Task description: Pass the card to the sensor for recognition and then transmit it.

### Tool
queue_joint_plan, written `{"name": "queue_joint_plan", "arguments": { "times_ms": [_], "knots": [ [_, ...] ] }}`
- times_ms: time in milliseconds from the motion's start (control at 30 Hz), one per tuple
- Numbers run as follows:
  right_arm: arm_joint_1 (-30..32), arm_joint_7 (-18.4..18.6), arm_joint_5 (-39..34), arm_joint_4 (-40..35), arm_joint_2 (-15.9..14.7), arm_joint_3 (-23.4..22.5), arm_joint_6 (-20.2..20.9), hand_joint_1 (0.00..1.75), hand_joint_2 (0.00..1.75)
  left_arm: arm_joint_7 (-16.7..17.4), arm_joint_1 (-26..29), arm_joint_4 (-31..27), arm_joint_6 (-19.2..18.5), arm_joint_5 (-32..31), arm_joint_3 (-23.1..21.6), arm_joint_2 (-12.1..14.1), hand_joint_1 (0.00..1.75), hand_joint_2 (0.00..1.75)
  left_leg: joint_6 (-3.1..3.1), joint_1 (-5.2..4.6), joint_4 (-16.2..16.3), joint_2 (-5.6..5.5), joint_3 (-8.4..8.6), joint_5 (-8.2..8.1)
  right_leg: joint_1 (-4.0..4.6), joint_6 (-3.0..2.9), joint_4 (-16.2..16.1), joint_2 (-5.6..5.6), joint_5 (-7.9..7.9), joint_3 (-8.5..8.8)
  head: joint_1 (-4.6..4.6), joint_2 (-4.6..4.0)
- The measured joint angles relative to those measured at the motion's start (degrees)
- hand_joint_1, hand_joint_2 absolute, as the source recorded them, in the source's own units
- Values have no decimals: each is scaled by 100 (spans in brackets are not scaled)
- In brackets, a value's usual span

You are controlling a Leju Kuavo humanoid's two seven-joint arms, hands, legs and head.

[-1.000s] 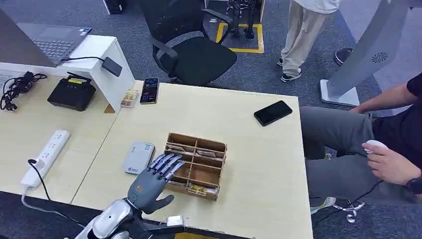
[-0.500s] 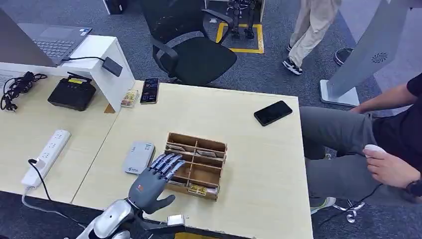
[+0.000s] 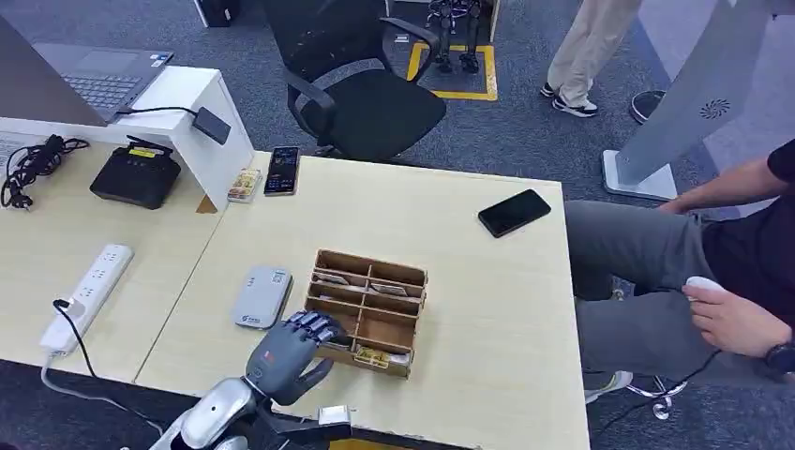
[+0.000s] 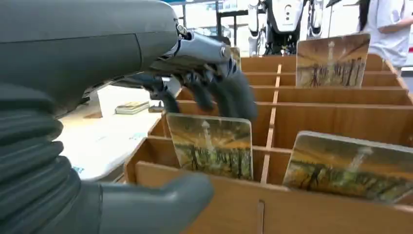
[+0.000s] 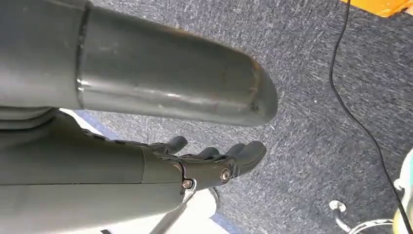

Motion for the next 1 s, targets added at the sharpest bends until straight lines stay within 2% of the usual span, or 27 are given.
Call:
{"name": "queue_joint_plan", "arguments": {
  "times_ms": [633,767,1000],
  "knots": [
    [-48,-37,-20,-2,13,17,-20,0,0,-15,-7,72,-83,188,2,0,175,175,0,0,0,-1,3,0,0,0,0,-2,0,4,0,0],
    [-48,-37,-17,-2,15,17,-17,0,0,-186,-33,61,-133,519,20,50,175,175,0,0,0,-1,4,1,0,0,1,-2,0,4,0,0],
    [-44,-83,-20,0,24,15,-15,0,0,-556,-91,-322,-339,1249,201,302,175,175,-3,2,0,0,3,3,1,-1,2,-1,0,1,0,0]
  ]
}}
